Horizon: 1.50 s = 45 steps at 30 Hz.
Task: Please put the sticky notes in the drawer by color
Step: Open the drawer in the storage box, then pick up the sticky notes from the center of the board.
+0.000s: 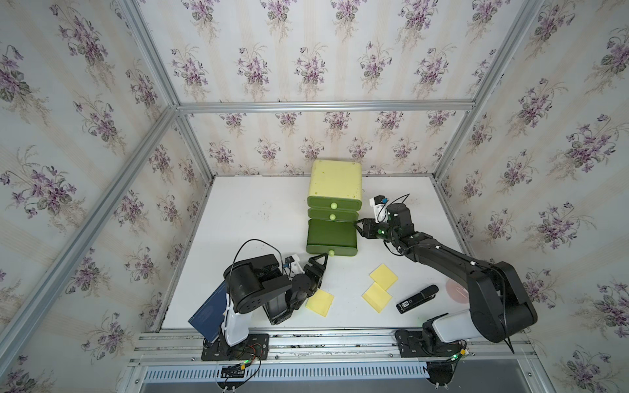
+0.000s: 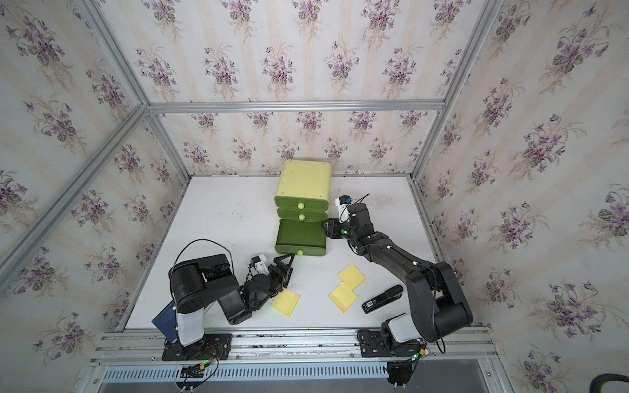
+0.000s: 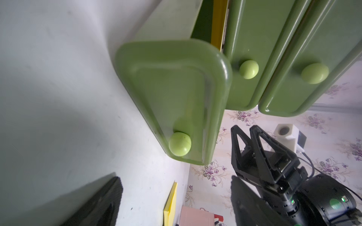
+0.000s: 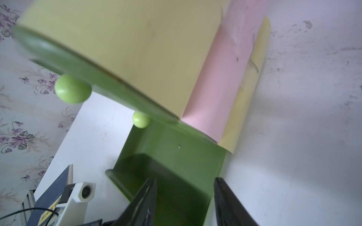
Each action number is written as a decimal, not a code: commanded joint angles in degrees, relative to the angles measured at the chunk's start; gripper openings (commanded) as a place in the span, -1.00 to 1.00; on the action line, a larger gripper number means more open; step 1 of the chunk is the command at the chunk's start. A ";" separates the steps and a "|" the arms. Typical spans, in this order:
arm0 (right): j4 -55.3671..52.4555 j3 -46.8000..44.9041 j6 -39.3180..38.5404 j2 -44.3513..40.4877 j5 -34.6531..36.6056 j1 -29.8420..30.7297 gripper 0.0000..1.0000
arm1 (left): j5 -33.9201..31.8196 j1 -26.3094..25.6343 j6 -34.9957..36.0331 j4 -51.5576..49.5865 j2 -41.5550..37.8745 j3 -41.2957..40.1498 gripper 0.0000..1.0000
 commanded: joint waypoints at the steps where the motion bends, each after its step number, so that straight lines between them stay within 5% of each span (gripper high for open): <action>1: -5.53 -2.70 1.06 -3.99 0.50 -0.01 0.05 | -1.25 0.13 4.67 -9.84 -4.37 -1.59 0.72; 7: -18.25 -8.11 1.67 -13.88 1.53 0.02 0.15 | 0.21 0.24 13.64 -35.66 -22.50 -2.19 0.74; 12: -27.35 -8.11 2.91 -20.98 2.14 0.07 0.30 | -0.60 0.33 29.80 -78.31 -45.70 6.60 0.74; 16: -33.02 -7.18 3.67 -24.09 1.91 0.07 0.40 | 1.94 0.17 38.60 -102.69 -55.00 14.98 0.86; 21: -36.52 -6.86 3.60 -25.72 -1.74 0.07 0.49 | 8.65 0.22 44.37 -117.88 -60.84 19.29 1.00; 28: -40.87 -7.08 2.87 -26.94 -4.07 0.51 0.62 | 18.59 -1.73 47.28 -131.01 -51.92 29.23 1.00; 37: -41.01 -7.10 2.79 -27.50 -4.32 0.61 0.62 | 16.57 -7.51 50.22 -138.32 -31.04 43.61 1.00; 45: -40.05 -7.54 2.62 -27.92 -4.68 0.61 0.63 | 19.02 -9.68 48.14 -133.99 -23.93 43.96 1.00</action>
